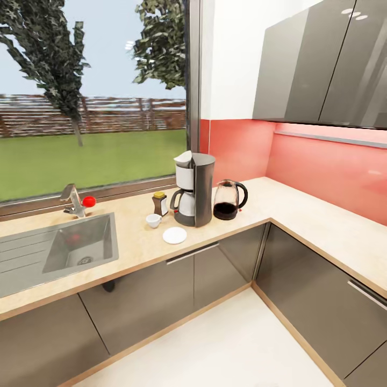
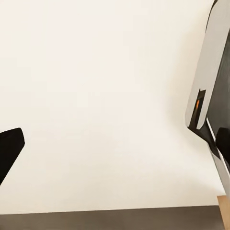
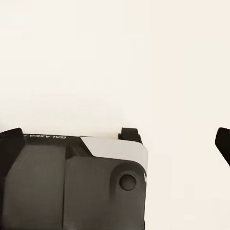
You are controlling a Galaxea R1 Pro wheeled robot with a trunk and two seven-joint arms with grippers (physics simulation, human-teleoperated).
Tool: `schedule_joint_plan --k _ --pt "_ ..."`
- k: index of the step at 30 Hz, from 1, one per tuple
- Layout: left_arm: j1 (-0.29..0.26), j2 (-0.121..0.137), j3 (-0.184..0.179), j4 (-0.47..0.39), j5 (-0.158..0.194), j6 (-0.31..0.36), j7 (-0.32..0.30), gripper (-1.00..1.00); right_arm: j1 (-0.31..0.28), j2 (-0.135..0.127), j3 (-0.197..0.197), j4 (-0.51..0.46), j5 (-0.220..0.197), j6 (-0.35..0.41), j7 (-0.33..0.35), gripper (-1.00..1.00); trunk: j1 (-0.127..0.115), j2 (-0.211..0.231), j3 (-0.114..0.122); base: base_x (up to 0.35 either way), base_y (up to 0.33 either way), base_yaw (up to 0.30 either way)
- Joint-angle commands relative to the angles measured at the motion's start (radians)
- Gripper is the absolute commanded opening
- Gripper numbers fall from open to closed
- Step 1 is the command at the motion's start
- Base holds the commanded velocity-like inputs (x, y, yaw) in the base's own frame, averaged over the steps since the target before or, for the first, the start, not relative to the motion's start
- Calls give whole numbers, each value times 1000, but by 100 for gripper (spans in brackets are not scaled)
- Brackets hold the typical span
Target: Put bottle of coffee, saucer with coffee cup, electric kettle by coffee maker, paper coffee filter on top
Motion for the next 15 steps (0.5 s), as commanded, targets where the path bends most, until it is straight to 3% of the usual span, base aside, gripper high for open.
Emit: schedule_joint_plan --k 1,8,15 --pt "0 0 6 -2 2 -1 0 100 0 0 7 -2 -3 7 -3 100 1 -2 -2 0 0 0" --pt "-8 -1 9 -2 9 -2 1 100 0 4 7 -2 -5 18 -1 100 1 -2 -2 0 0 5" --pt "-8 -7 10 -5 11 -2 1 100 0 -1 7 -1 -3 18 -1 100 1 -2 -2 0 0 208"
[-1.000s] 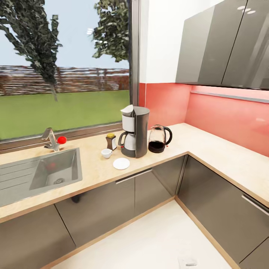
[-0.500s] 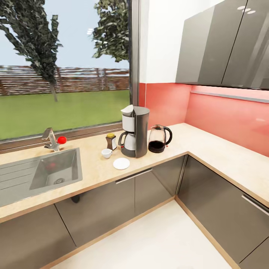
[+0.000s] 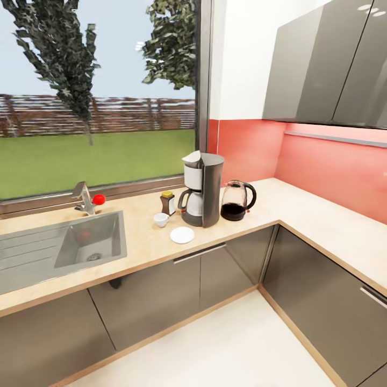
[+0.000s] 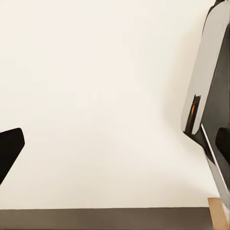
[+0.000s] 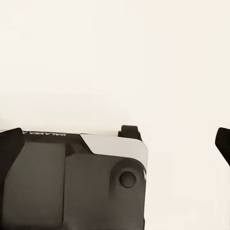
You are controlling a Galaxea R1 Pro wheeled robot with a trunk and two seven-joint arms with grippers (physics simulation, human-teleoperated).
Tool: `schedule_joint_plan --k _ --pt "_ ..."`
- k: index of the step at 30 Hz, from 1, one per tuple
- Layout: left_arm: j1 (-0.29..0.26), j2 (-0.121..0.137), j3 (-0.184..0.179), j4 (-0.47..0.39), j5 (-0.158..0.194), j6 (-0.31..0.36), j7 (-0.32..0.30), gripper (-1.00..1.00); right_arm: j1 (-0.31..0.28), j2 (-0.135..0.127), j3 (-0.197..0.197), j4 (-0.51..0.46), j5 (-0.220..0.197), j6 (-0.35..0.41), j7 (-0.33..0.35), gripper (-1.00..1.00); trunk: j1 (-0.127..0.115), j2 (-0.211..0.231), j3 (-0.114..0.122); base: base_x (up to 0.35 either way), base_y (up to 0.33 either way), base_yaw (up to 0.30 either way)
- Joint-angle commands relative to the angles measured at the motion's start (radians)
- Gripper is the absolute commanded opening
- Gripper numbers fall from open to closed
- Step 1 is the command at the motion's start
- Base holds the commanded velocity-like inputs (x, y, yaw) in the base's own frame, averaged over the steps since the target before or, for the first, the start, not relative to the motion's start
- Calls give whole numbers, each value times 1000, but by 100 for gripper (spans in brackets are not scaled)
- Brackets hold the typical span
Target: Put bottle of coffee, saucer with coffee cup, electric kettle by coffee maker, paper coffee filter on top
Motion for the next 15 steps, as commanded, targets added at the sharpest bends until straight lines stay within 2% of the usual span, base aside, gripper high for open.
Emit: schedule_joint_plan --k 1,12,15 --pt "0 -2 6 -3 3 -3 0 100 0 0 7 -2 -3 7 -3 100 1 -2 -2 0 0 262" --pt "0 -13 8 -39 3 -2 -1 100 0 -2 7 -2 -3 7 -4 100 1 -2 -2 0 -2 273" --pt "0 -18 7 -39 2 -3 -1 100 0 -2 7 -2 -3 7 -4 100 1 -2 -2 0 -114 276"
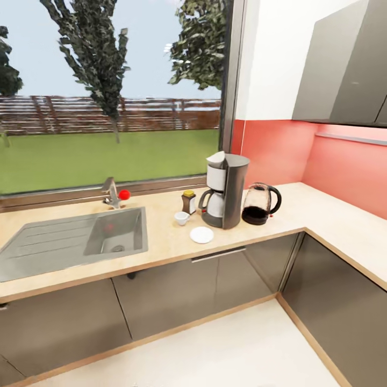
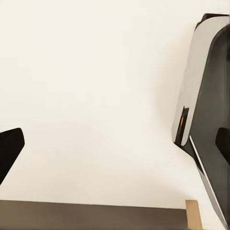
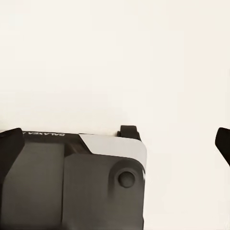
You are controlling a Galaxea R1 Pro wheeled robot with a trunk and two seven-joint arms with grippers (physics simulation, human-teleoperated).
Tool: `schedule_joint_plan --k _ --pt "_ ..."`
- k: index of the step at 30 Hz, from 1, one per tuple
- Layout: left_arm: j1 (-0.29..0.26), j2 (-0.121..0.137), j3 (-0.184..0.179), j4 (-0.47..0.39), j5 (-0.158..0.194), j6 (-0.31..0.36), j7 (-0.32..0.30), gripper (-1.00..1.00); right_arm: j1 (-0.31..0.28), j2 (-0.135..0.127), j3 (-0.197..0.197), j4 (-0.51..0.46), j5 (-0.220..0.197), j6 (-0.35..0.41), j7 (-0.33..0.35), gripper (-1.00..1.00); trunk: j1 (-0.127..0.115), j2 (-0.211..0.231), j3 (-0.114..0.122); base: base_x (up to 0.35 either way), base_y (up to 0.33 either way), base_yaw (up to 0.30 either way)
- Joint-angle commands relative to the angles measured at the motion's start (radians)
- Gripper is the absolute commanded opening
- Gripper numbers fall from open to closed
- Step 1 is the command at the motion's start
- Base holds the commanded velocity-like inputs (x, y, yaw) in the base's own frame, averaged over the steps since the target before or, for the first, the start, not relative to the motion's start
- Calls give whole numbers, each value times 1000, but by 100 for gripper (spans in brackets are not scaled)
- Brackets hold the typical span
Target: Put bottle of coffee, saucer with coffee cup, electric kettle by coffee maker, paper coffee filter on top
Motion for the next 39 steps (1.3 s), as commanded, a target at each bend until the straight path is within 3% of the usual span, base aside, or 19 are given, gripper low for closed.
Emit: schedule_joint_plan --k 1,9,14,15,16,20,21,26,28,33,37,39 --pt "0 -2 6 -1 3 -3 0 100 0 0 7 -2 -3 7 -3 100 1 -2 -2 0 -200 276" --pt "-1 -5 6 -7 3 -3 1 100 0 -2 7 -2 -3 7 -6 100 1 -2 -2 23 -251 276" --pt "-1 -6 8 -43 4 -2 1 100 0 -7 7 -2 -3 7 -6 100 1 -2 -2 -31 -271 44" --pt "-1 -6 6 -75 2 -1 1 100 0 -7 7 -2 -3 7 -6 100 1 -2 -2 -99 -153 6" --pt "-2 -2 3 -190 -3 -1 -2 100 0 -8 7 -3 -3 7 -6 100 1 -2 -2 -11 -16 1" --pt "-3 7 0 -345 -4 3 -14 100 0 -12 7 -2 -3 5 -9 100 1 -2 -2 -4 -6 0" --pt "-4 8 -2 -578 -6 12 -65 100 1 -14 7 -2 -2 4 -10 100 1 -2 -2 0 0 0" --pt "-19 9 -2 -764 -5 31 -150 100 9 -25 7 -2 -1 2 -11 100 1 -2 -2 0 0 0" --pt "-36 7 -2 -831 -5 70 -197 100 17 -27 8 -1 -1 1 -11 100 1 -2 -2 0 0 0" --pt "-119 5 -2 -1034 -3 322 -404 100 42 -28 9 -1 0 0 -11 100 1 -2 -2 0 0 0" --pt "-242 8 0 -1117 -6 509 -598 100 64 -24 9 -2 -1 -1 -10 100 1 -2 -2 0 0 0" --pt "-307 10 0 -1128 -7 574 -657 100 69 -23 9 -2 -1 -1 -10 100 1 -2 -2 0 0 0"
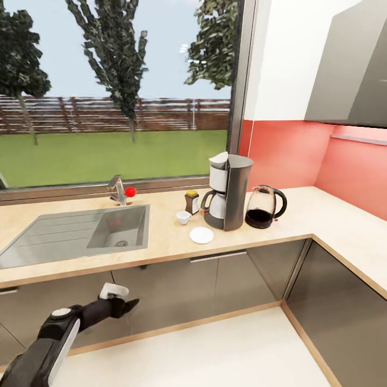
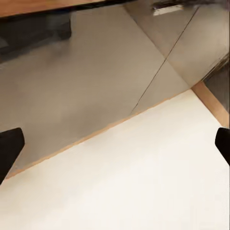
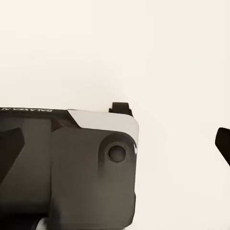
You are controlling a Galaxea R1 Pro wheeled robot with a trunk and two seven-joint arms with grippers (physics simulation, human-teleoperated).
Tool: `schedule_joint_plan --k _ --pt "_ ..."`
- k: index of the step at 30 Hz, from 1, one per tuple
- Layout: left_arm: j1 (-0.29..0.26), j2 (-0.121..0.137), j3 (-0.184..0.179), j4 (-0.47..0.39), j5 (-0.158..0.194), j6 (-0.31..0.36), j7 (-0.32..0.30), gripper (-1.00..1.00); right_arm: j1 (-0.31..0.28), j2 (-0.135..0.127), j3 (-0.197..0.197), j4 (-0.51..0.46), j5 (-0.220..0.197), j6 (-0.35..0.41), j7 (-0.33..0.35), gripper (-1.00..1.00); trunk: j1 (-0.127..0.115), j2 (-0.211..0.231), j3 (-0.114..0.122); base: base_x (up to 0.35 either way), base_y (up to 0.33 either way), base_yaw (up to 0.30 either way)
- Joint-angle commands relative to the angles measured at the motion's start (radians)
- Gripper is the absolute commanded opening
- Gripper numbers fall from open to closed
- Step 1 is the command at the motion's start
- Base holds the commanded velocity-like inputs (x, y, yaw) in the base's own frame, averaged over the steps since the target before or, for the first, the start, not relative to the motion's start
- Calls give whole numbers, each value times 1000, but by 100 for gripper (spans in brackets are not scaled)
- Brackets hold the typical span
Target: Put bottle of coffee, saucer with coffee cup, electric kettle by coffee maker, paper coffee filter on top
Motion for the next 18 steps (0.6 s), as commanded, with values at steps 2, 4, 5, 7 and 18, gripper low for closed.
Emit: schedule_joint_plan --k 2,4,5,7,18 --pt "-68 1 1 -7 1 76 -44 100 2 1 7 -2 -3 7 -3 100 1 -2 -3 0 0 0" --pt "-130 2 1 -10 4 144 -66 100 4 0 7 -2 -3 7 -3 100 1 -2 -3 0 0 0" --pt "-170 1 0 -11 6 188 -77 100 4 0 7 -2 -3 7 -3 100 1 -2 -3 0 0 0" --pt "-226 -1 -1 -11 8 245 -89 100 5 1 7 -2 -4 7 -3 100 1 -2 -3 0 0 0" --pt "-511 -14 -2 22 8 462 -152 100 5 4 6 -4 -7 7 0 100 1 -2 -3 0 0 0"
